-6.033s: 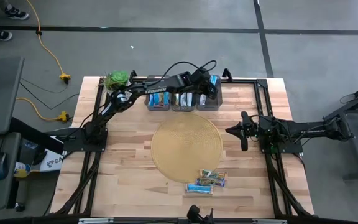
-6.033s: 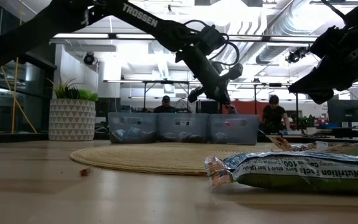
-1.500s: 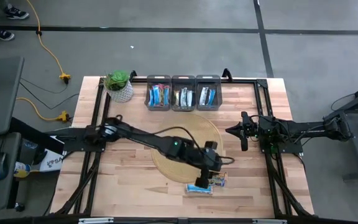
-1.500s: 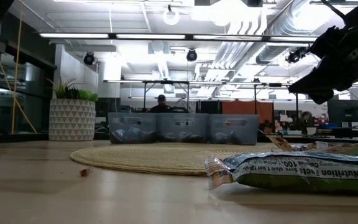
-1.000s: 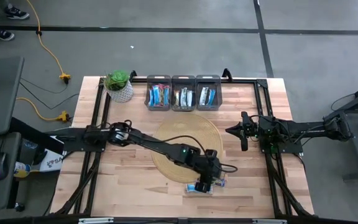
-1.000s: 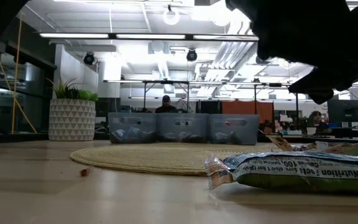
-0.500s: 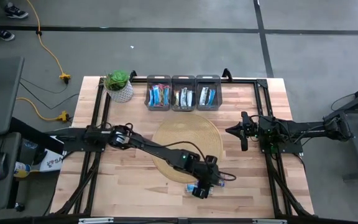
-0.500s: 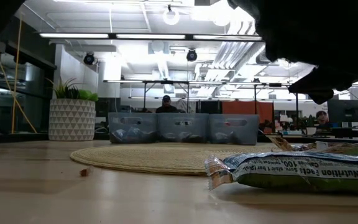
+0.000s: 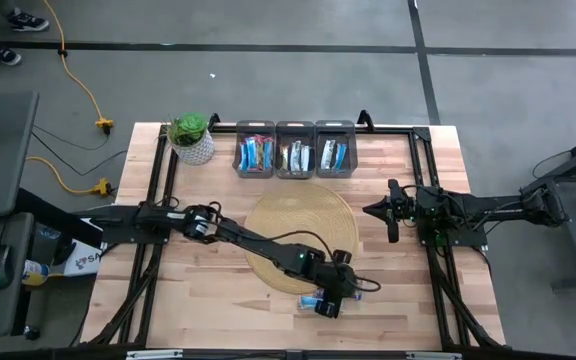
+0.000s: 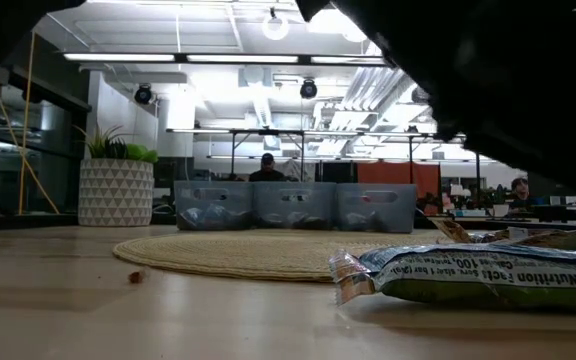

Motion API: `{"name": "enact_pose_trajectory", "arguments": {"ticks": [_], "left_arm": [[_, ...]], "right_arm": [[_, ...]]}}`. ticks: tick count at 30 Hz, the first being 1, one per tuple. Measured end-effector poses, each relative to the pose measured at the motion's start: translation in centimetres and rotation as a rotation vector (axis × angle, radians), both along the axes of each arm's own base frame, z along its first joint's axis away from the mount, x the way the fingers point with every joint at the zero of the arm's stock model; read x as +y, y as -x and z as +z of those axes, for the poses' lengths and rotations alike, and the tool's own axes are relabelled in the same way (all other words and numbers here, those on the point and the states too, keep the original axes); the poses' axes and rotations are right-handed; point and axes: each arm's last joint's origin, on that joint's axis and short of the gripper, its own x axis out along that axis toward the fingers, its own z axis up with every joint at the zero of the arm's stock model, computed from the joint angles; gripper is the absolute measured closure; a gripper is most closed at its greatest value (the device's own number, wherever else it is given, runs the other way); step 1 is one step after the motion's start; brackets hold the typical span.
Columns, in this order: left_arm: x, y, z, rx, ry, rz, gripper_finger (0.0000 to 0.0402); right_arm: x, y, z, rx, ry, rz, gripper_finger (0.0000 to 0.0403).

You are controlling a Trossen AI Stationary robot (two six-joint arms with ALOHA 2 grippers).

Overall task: Pick and place Granola Bars by type
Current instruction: Put the blue granola bar into the right black bin

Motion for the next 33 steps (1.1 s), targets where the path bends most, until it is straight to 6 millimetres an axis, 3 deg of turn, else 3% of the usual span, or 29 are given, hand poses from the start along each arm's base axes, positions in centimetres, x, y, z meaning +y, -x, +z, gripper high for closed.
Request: {"name": "enact_pose_trajectory", "arguments": {"ticks": [5,26,33], "left_arm": [[-0.5,-0.1,-1.6,0.022,0.000,-0.012,0.0243],[-0.6,-0.1,-3.5,0.100,0.048,0.005,0.0244],[-0.5,-0.1,-3.5,0.093,0.030,0.046,0.0301]], "right_arm": [[0.0,0.0,0.0,0.000,0.000,0.001,0.0402],[0.0,0.0,0.0,-0.002,0.000,0.000,0.0402],[0.0,0.0,0.0,-0.001,0.000,0.001,0.0402]]}}
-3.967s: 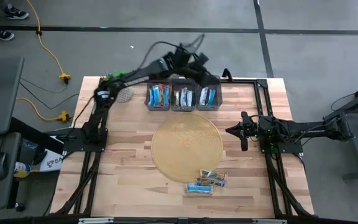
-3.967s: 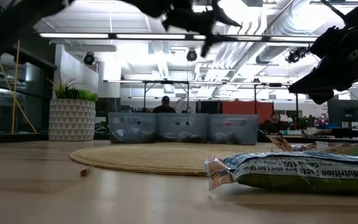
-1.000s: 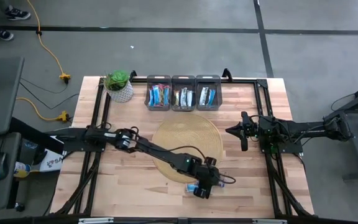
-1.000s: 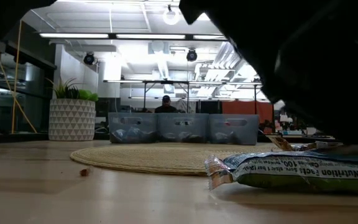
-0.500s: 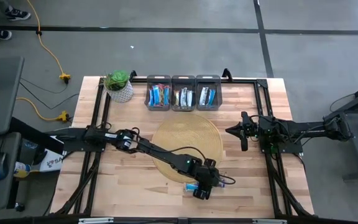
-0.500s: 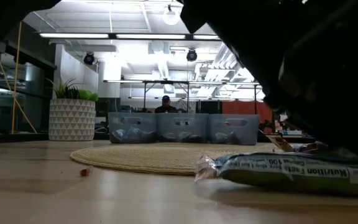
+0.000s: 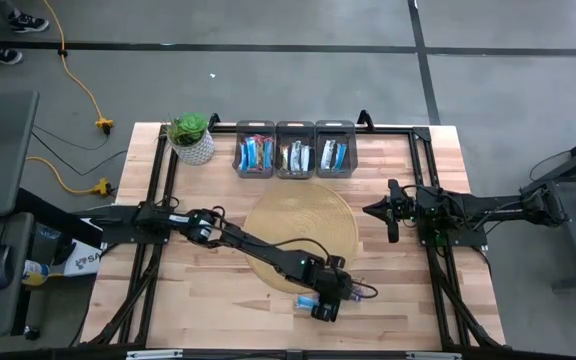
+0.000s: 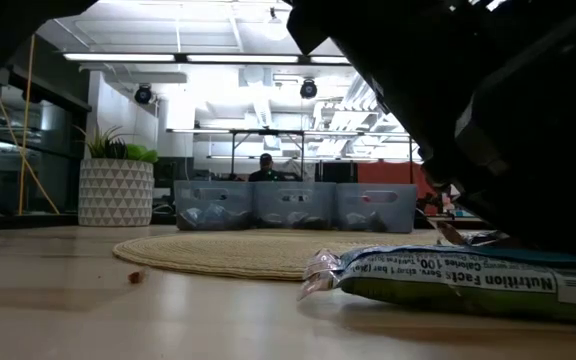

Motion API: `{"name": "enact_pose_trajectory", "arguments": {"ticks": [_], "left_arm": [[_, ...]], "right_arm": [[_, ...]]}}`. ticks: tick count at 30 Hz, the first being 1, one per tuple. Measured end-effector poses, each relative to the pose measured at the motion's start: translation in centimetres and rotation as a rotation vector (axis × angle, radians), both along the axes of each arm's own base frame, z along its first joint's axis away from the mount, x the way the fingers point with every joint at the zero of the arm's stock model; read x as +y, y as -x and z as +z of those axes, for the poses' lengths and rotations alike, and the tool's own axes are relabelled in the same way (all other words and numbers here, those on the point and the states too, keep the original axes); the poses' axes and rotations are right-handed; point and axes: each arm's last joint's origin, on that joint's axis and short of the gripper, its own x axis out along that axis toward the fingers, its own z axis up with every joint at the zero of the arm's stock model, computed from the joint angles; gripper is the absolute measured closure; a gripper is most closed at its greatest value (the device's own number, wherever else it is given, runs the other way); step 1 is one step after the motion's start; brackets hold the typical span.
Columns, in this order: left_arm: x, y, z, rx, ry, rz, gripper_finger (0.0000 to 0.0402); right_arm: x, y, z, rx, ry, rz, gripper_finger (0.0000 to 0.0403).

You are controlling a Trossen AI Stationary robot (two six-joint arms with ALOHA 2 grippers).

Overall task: Pick and place Granola Bars by type
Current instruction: Put the blue granola bar into the right black bin

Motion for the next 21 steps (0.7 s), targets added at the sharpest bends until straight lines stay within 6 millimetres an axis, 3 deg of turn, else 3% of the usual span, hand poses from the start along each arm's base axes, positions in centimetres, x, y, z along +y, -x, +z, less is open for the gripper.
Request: {"name": "enact_pose_trajectory", "arguments": {"ticks": [6,11,13,21], "left_arm": [[0.1,0.0,0.1,0.004,0.014,-0.003,0.0363],[0.2,0.2,1.1,-0.008,0.014,0.001,0.0368],[0.3,0.1,2.3,-0.037,-0.003,0.023,0.0365],[0.6,0.3,10.5,-0.174,0.006,0.056,0.0363]], "right_arm": [[0.0,0.0,0.0,0.000,0.000,0.000,0.0402],[0.0,0.0,0.0,0.000,0.000,-0.001,0.0402],[0.0,0.0,0.0,0.000,0.000,0.000,0.0402],[0.0,0.0,0.0,0.000,0.000,0.000,0.0402]]}}
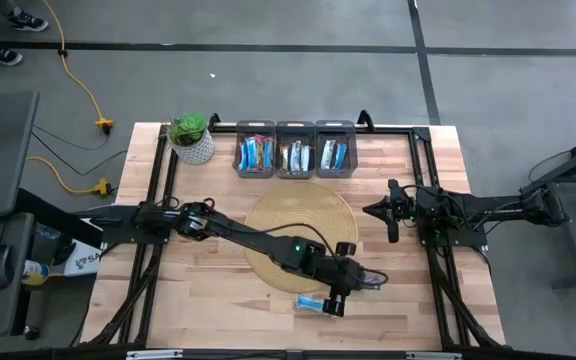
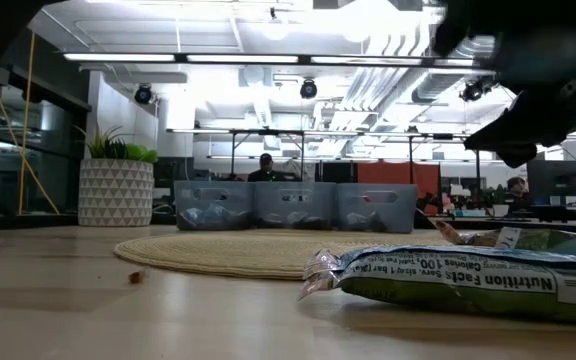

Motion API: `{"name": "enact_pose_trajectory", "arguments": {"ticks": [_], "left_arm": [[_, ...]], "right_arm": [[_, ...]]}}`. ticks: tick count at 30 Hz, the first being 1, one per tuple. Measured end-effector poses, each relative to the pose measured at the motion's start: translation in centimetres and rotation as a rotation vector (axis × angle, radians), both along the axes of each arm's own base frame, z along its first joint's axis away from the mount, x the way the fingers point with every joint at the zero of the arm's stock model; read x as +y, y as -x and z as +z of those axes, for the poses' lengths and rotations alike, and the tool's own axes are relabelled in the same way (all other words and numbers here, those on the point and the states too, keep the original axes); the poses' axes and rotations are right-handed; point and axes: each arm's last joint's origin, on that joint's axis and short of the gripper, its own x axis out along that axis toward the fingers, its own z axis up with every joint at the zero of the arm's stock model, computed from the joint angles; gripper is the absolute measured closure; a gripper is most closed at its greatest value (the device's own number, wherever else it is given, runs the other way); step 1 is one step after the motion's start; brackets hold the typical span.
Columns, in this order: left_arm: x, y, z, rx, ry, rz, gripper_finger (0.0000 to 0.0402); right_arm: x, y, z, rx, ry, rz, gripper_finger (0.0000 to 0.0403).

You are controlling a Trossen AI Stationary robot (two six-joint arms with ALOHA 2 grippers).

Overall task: Pick and place Granola Bars by type
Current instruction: Put the blue granola bar into the right black bin

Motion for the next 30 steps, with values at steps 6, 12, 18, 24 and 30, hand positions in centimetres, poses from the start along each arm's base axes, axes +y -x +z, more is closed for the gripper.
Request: {"name": "enact_pose_trajectory", "arguments": {"ticks": [6,12,18,24,30], "left_arm": [[1.4,1.1,6.9,-0.138,0.070,-0.005,0.0363],[4.2,2.8,12.3,-0.234,0.148,-0.041,0.0362],[7.4,4.2,16.8,-0.362,0.288,-0.224,0.0362],[10.5,4.0,18.4,-0.471,0.324,-0.209,0.0362],[14.9,3.4,18.8,-0.559,0.220,0.072,0.0362]], "right_arm": [[0.0,0.0,0.0,0.000,0.000,0.000,0.0402],[0.0,0.0,0.0,-0.001,0.000,0.000,0.0402],[0.0,0.0,0.0,-0.001,0.000,0.000,0.0402],[0.0,0.0,0.0,-0.002,0.000,0.000,0.0402],[0.0,0.0,0.0,-0.001,0.000,0.000,0.0402]]}}
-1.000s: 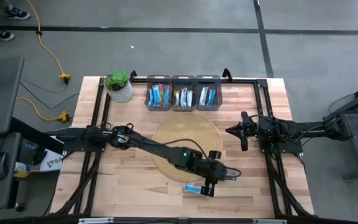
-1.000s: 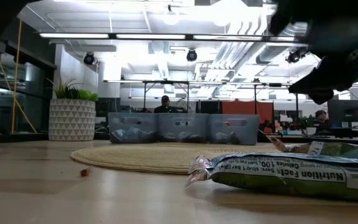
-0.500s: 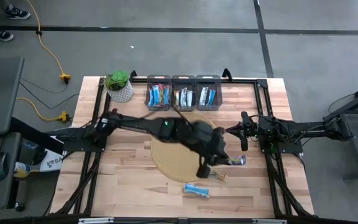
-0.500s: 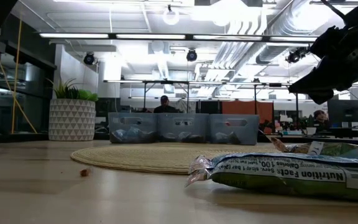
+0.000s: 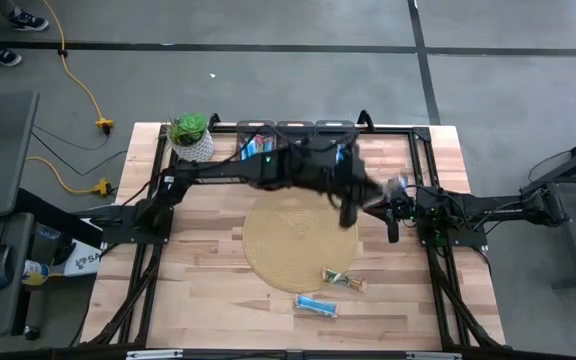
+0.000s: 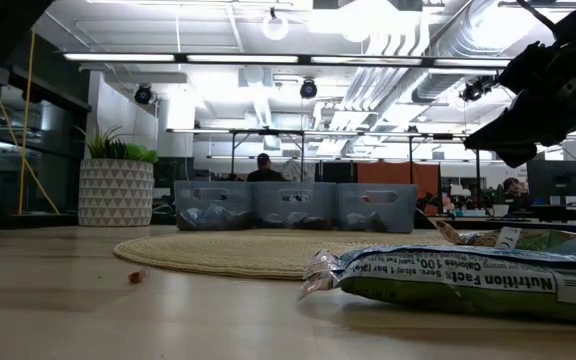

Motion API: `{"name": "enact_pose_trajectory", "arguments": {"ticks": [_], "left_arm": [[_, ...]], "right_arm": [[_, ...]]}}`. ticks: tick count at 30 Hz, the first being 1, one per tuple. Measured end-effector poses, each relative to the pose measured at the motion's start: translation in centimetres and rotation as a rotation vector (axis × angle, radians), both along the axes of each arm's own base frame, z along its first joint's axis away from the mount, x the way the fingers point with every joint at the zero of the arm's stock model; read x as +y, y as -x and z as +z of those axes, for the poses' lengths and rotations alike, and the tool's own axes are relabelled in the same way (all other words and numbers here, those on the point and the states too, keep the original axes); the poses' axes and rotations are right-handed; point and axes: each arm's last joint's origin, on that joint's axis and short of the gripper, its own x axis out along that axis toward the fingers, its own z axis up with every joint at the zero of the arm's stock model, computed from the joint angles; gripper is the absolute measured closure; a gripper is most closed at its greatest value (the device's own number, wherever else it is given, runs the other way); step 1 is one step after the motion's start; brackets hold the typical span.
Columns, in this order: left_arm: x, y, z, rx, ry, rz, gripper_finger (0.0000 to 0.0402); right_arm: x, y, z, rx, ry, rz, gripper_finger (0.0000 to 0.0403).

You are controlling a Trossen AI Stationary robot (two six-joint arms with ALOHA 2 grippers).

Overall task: Pick and place Granola Bars by type
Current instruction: Put the blue granola bar into the right black bin

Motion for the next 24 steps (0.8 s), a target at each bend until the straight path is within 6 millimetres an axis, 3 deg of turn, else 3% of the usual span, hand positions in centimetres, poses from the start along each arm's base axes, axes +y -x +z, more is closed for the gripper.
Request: {"name": "enact_pose_trajectory", "arguments": {"ticks": [10,13,18,24], "left_arm": [[9.4,0.5,0.3,-0.073,0.123,0.717,0.0362],[12.9,0.3,-1.4,-0.052,0.216,0.850,0.0362],[17.8,-0.2,-4.8,0.022,0.407,0.881,0.0362],[20.9,-1.6,-10.8,0.150,0.555,0.987,0.0362]], "right_arm": [[0.0,0.0,0.0,0.000,0.000,0.000,0.0402],[0.0,0.0,0.0,0.000,0.000,0.000,0.0402],[0.0,0.0,0.0,0.000,0.000,0.000,0.0402],[0.0,0.0,0.0,0.000,0.000,0.000,0.0402]]}}
